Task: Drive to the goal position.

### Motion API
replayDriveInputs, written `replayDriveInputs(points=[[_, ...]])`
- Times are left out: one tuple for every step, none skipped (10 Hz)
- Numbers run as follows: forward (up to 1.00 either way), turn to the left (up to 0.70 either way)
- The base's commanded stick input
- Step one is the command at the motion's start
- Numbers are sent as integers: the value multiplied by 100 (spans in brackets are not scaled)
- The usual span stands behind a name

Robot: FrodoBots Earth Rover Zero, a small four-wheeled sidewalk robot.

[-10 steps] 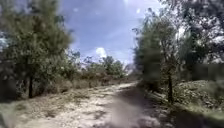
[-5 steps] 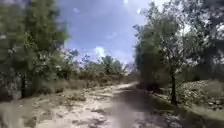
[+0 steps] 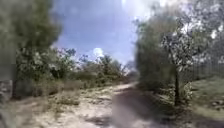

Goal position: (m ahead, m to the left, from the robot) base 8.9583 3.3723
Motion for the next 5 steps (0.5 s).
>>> replayDriveInputs(points=[[70, 0], [70, 0], [70, 0], [70, 0], [70, 0]])
